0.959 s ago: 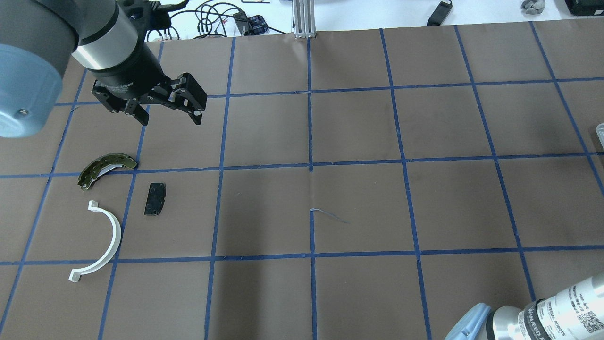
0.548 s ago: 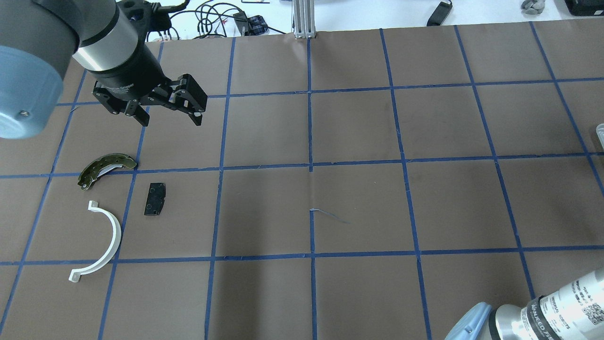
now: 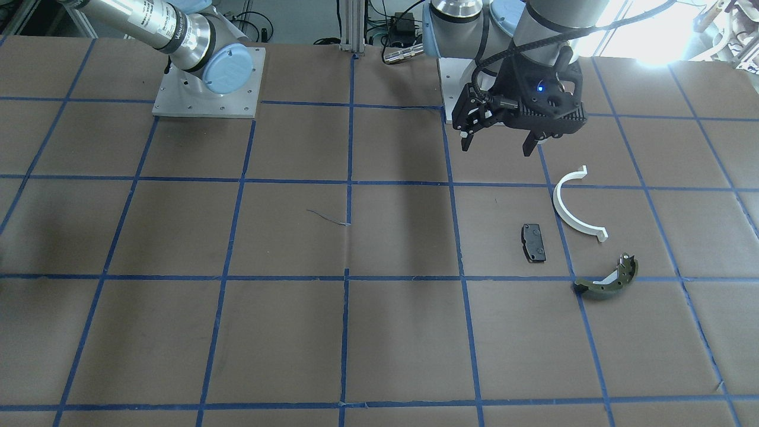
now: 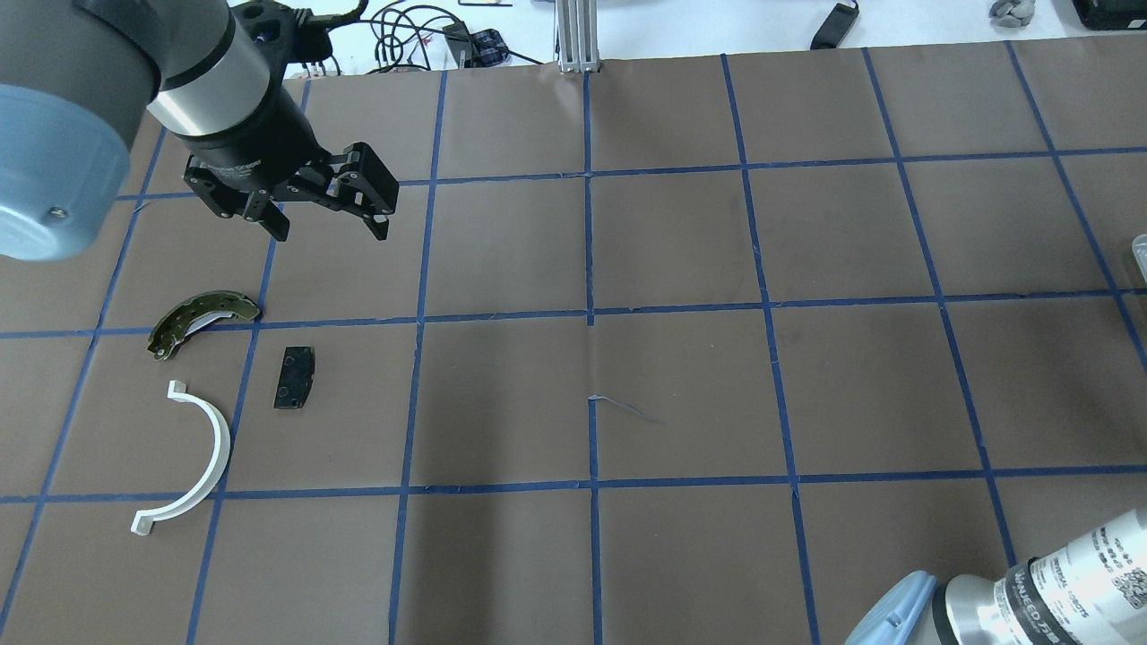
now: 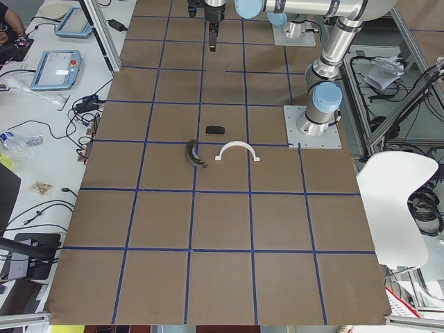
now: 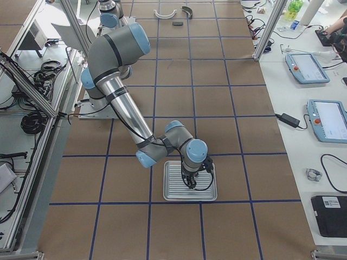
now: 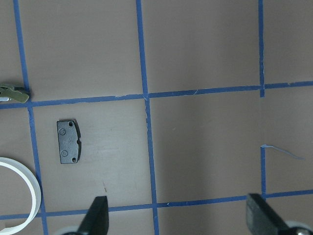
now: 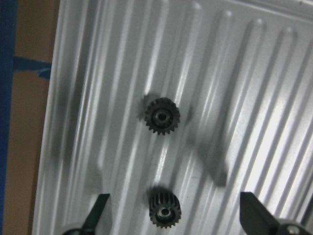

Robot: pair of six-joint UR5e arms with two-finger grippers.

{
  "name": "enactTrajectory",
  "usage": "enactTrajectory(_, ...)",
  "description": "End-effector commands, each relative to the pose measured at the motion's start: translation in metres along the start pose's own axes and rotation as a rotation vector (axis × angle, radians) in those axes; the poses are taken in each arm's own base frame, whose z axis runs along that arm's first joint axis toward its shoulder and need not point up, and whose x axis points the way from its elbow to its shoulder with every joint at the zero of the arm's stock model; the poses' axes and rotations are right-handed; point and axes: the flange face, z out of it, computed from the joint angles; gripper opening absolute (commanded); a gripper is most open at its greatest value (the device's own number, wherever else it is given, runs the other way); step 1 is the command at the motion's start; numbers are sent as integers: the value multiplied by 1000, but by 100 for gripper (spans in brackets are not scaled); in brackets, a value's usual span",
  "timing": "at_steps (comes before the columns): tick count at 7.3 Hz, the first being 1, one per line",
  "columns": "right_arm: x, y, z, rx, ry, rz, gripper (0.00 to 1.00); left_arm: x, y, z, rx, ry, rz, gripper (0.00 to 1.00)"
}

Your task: Place bearing gear from tray to pile

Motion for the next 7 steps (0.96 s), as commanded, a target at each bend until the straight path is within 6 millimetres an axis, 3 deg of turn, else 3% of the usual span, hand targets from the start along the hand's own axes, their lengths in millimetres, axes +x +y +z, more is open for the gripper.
enactTrajectory(1, 1, 11, 9, -11, -20, 11, 78, 0, -1, 1, -2, 0, 0, 100)
enactTrajectory(3, -5, 12, 16, -12, -30, 15, 65, 0, 0, 0, 0, 0, 1, 100)
enactTrajectory(5, -1, 11, 9, -5, -15, 18, 57, 0, 0, 0, 1, 0, 0, 100)
enactTrajectory(7, 1, 10, 7, -3, -9, 18, 56, 0, -1, -1, 3, 2, -2, 100)
